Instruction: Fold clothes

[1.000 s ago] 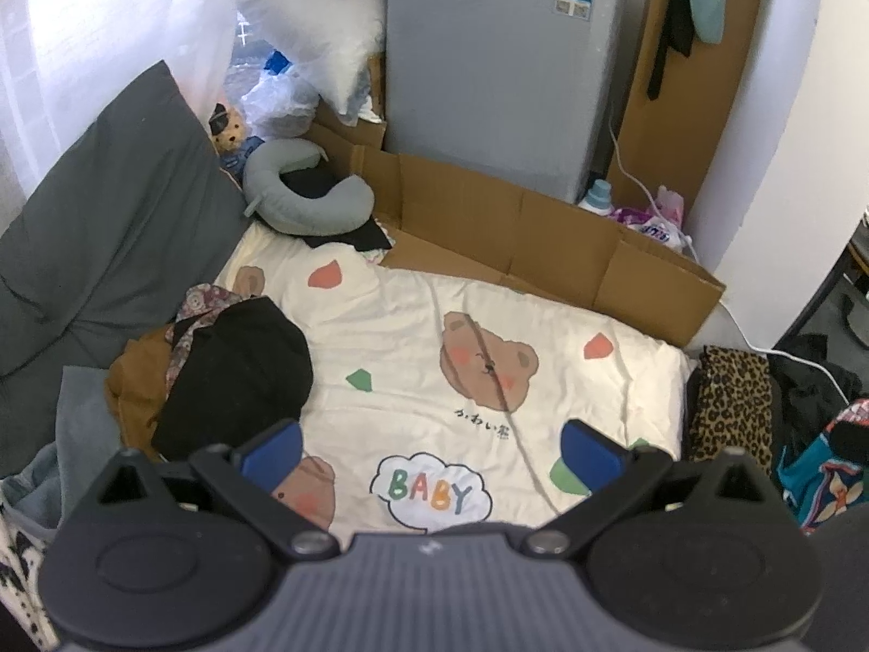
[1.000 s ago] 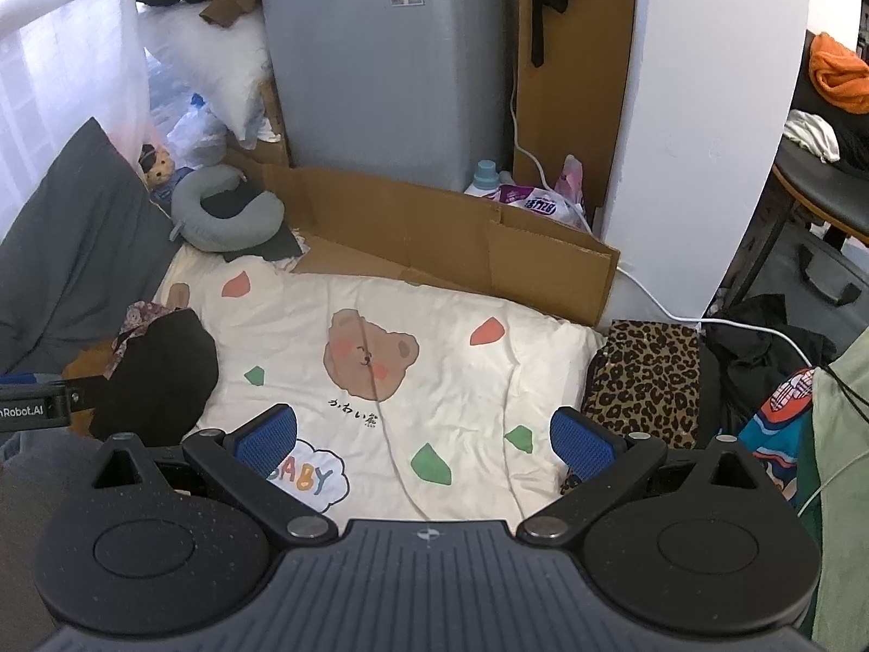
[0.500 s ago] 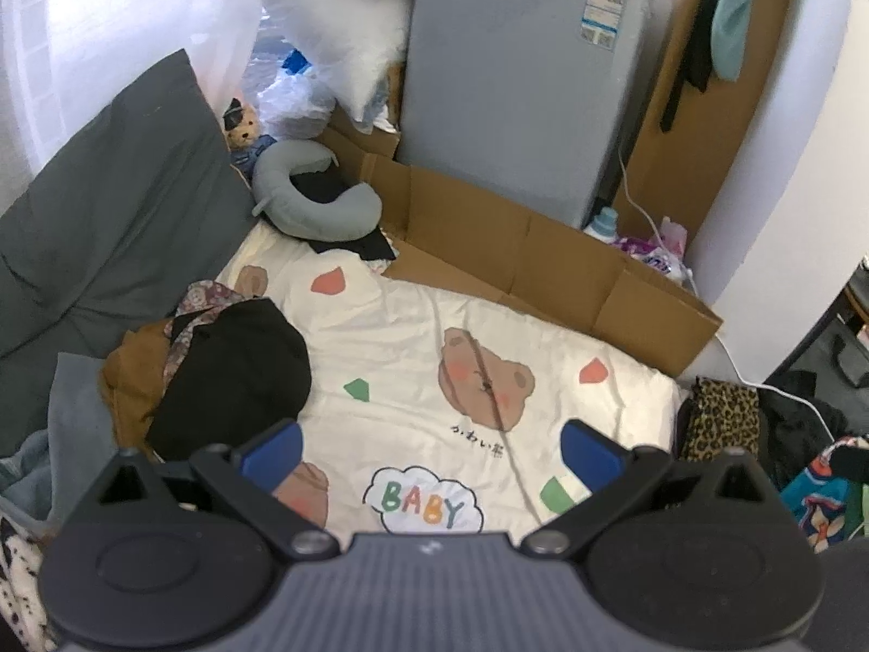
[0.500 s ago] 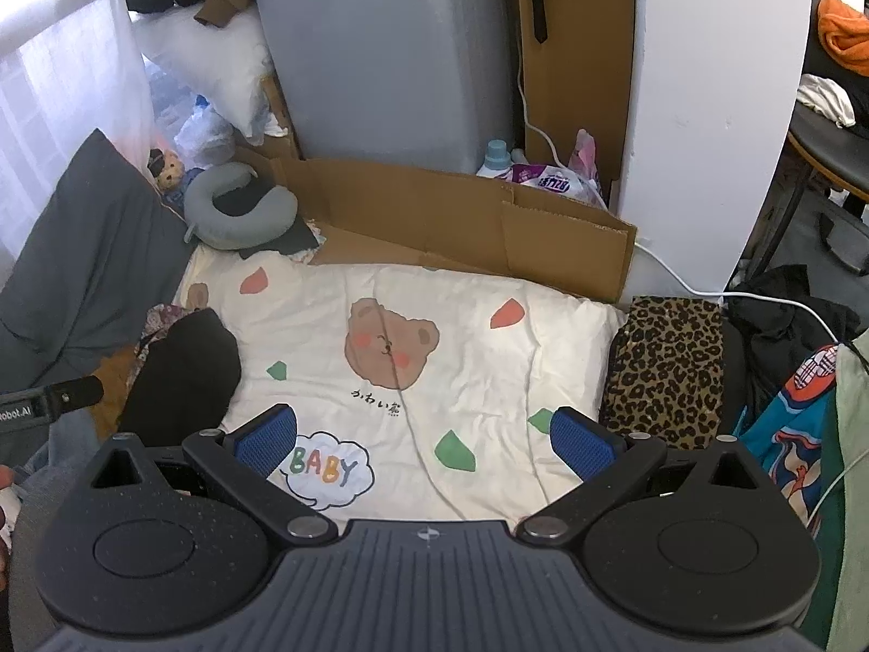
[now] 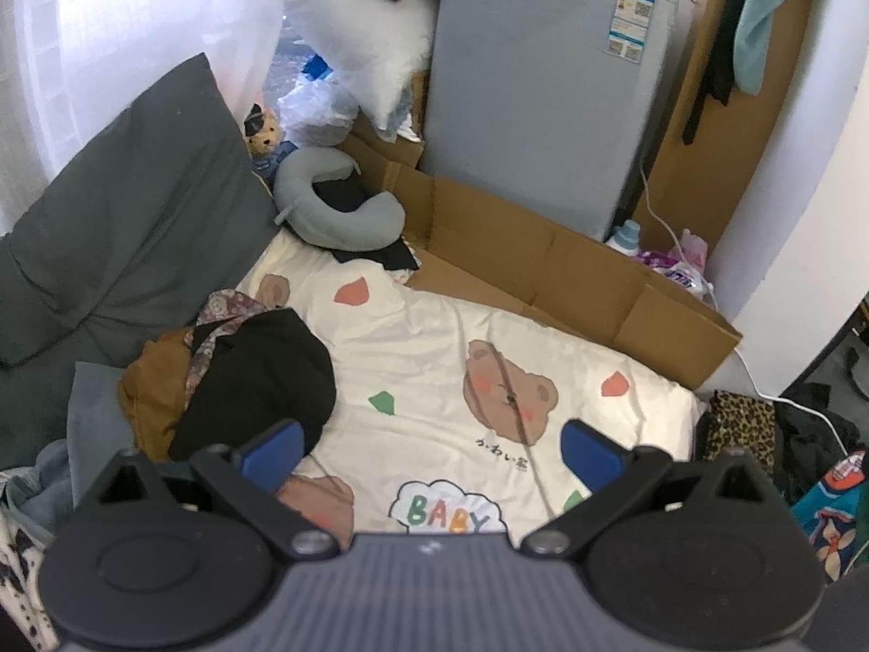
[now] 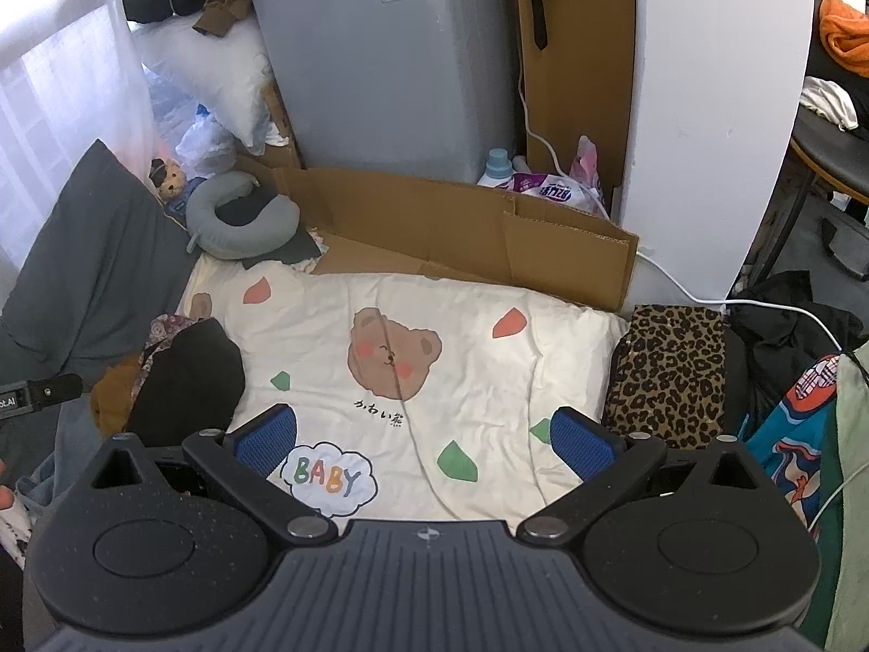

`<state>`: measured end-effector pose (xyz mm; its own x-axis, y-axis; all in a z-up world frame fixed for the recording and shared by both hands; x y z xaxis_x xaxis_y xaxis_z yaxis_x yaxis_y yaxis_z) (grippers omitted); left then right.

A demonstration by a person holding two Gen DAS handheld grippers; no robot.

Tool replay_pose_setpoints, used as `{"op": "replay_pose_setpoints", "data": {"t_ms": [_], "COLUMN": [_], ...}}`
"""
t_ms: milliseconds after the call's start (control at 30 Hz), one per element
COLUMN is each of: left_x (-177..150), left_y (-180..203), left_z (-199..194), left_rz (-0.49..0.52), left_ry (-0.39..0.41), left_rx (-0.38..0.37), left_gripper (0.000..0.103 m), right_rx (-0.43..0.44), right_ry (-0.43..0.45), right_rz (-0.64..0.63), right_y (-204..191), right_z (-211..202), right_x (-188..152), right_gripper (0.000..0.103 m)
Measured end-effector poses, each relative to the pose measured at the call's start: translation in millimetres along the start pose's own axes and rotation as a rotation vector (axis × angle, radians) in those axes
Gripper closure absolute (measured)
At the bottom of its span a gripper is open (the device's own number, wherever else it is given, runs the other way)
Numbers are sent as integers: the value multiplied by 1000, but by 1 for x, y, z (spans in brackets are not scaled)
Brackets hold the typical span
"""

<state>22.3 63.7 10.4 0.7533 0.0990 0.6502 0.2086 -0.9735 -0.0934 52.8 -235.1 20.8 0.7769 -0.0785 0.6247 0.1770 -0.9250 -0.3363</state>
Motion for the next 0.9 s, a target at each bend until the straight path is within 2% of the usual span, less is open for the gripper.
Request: {"op": "replay_pose_setpoints", "data": {"t_ms": [433, 900], "left_x": [10, 16], "left_y": [-25, -62], "left_z": [19, 48], "left_rz": [-6, -66], "left_ry": [2, -29], "left_rx": [22, 85], "left_gripper": [1, 1], "right_rx": [-23, -23], "right_ry": [-3, -39], "right_rz": [-3, -62], "right_y": [11, 5], "right_z": [10, 46], "right_x": [17, 42], "right_gripper": [0, 0]}}
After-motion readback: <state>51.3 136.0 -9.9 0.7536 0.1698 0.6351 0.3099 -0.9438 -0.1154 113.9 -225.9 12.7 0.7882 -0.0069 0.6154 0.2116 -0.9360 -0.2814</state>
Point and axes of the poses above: each gripper's, at about its wrist camera, not at the fingertips, and z roughly the way its jaws point, y to its right, x to its top, the point moved 1 cm from there along z, roughly the way its jaws point, and after that the axes turned 13 degrees about x, right-handed, at the moved point
